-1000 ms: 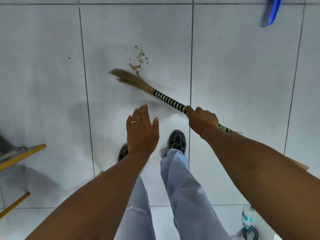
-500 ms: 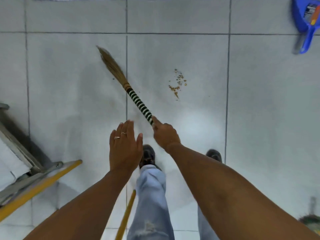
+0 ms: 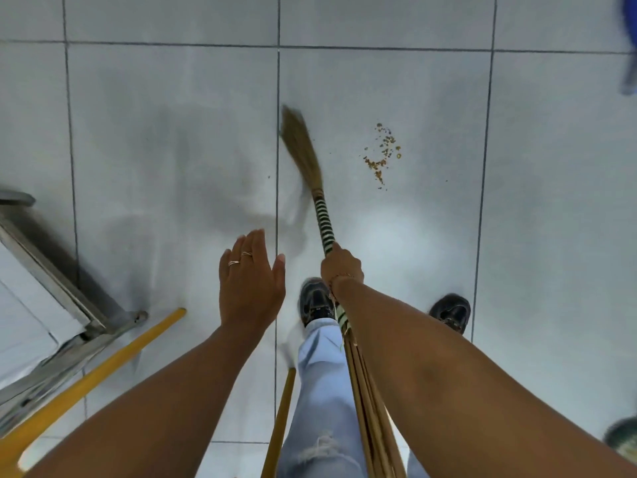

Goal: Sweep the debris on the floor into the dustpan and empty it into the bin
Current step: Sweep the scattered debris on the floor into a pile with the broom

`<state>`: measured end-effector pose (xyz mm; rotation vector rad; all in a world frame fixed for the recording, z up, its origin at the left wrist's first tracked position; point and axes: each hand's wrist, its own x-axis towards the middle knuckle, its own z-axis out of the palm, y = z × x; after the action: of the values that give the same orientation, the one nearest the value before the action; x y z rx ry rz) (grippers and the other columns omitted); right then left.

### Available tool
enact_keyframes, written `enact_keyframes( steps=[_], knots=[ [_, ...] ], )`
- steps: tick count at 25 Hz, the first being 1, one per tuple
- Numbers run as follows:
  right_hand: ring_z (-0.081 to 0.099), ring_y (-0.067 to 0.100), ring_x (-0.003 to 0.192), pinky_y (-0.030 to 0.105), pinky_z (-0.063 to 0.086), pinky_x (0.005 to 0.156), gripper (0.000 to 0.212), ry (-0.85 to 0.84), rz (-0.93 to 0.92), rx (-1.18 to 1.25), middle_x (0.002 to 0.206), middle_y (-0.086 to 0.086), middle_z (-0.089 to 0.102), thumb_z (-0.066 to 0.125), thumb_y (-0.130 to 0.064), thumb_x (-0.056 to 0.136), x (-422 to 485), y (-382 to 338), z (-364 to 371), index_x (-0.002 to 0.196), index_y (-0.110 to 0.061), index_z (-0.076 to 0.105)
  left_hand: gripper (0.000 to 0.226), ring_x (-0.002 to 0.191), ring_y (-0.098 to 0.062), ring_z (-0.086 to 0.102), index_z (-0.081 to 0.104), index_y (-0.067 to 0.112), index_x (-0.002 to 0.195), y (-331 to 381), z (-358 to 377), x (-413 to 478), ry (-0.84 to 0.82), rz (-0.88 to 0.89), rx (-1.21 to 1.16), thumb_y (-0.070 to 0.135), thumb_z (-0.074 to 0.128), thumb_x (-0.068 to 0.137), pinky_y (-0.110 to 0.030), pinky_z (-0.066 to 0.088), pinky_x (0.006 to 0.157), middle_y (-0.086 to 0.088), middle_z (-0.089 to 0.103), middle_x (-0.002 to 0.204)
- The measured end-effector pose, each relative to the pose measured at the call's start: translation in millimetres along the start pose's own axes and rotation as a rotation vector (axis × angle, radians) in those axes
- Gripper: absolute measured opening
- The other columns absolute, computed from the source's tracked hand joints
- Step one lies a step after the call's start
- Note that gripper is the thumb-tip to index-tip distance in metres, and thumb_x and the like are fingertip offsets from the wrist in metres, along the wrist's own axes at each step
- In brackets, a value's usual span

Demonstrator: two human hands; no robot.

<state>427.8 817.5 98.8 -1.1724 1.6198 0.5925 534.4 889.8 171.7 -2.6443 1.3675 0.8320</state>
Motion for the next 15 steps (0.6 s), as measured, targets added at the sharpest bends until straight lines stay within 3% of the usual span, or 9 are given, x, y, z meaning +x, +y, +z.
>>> enact_keyframes(
  steps=[5, 8, 15],
  knots=[
    [0.058, 0.032, 0.114, 0.038, 0.049, 0.093, 0.043, 0.052, 0.089, 0.078, 0.126, 0.012, 0.061, 0.033, -0.017, 0.099, -12.3, 49.3, -10.7, 0.142, -0.016, 0.037, 0.050, 0.131, -0.035, 0.041, 0.037, 0.002, 0.136, 27.9, 10.5, -22.1, -0.033, 0.055, -0.001, 0.028, 0.046, 0.094, -0.047, 0.030, 0.111, -0.021, 0.048, 0.138],
    [0.058, 0.033, 0.110, 0.036, 0.045, 0.084, 0.048, 0.106, 0.082, 0.149, 0.121, 0.013, 0.062, 0.031, -0.018, 0.098, -29.2, 73.8, -21.6, 0.146, -0.027, 0.031, 0.051, 0.131, -0.035, 0.042, 0.037, 0.001, 0.136, 46.0, 15.2, -31.6, -0.012, 0.064, -0.006, 0.028, 0.047, 0.094, -0.047, 0.030, 0.111, -0.022, 0.049, 0.138],
    [0.063, 0.032, 0.091, 0.037, 0.048, 0.076, 0.050, 0.130, -0.189, -0.137, 0.106, 0.015, 0.062, 0.031, -0.025, 0.100, -55.6, 112.2, -21.5, 0.148, -0.034, 0.019, 0.053, 0.132, -0.036, 0.042, 0.034, 0.001, 0.137, 91.8, 23.1, -34.8, 0.037, 0.130, -0.005, 0.032, 0.041, 0.094, -0.048, 0.033, 0.110, -0.022, 0.048, 0.138]
  ],
)
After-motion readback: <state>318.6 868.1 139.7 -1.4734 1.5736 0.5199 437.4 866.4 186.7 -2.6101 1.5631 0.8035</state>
